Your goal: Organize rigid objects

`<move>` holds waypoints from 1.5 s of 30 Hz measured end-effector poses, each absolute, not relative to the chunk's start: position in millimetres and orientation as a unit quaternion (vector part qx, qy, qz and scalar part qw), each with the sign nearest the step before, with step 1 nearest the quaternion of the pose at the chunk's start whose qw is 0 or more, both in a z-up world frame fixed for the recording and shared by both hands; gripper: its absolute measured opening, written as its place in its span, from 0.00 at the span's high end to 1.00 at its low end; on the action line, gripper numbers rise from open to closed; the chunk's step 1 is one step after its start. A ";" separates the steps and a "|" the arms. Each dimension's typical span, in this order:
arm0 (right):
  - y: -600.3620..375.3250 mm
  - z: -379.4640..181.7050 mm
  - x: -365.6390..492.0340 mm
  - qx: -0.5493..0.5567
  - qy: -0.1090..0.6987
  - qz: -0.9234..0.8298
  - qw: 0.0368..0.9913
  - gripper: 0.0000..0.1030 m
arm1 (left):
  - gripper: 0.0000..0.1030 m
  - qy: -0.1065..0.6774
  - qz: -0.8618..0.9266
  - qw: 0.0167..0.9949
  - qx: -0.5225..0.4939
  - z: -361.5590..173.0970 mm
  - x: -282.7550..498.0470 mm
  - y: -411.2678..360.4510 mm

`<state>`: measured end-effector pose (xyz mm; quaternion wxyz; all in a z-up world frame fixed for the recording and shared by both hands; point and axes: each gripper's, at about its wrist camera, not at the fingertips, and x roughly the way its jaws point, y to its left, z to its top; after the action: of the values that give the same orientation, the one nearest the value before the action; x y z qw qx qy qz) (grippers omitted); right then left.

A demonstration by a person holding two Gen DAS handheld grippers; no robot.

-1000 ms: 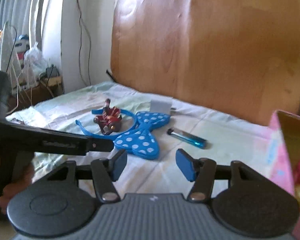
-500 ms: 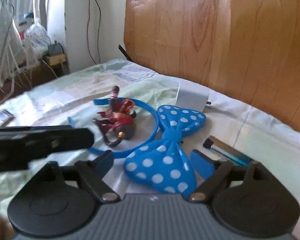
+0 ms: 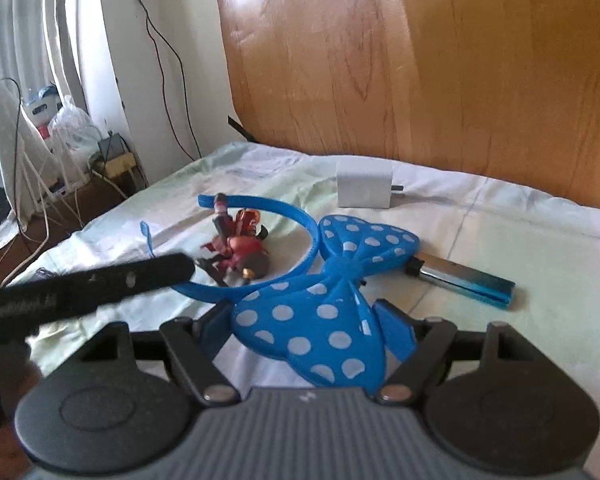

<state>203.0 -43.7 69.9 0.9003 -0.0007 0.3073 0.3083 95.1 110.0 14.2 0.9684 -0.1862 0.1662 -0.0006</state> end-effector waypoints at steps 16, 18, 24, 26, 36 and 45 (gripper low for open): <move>-141.9 76.3 95.5 -0.107 0.283 0.336 0.892 0.25 | 0.51 0.107 0.024 0.975 -0.191 19.2 79.9 115.5; -153.6 75.1 83.4 -0.134 0.279 0.312 0.898 0.26 | 0.51 0.117 0.009 0.977 -0.176 18.3 82.0 109.7; -199.3 80.8 63.6 -0.090 0.254 0.183 0.946 0.23 | 0.51 0.172 -0.092 0.970 -0.145 15.5 91.3 86.3; -210.2 82.1 54.5 -0.061 0.251 0.174 0.950 0.23 | 0.51 0.178 -0.129 0.967 -0.126 18.2 87.7 72.5; -200.2 56.9 49.8 -0.039 0.315 0.212 0.924 0.46 | 0.50 0.275 -0.146 0.950 0.023 1.9 113.1 -9.5; -185.7 59.3 76.7 -0.048 0.306 0.221 0.925 0.45 | 0.94 0.304 -0.160 0.938 0.037 -3.1 90.4 -11.6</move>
<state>76.7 -185.7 59.3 0.9248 -0.0476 0.3064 0.2205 90.4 -11.6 -3.1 0.9385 0.0373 0.3038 -0.1599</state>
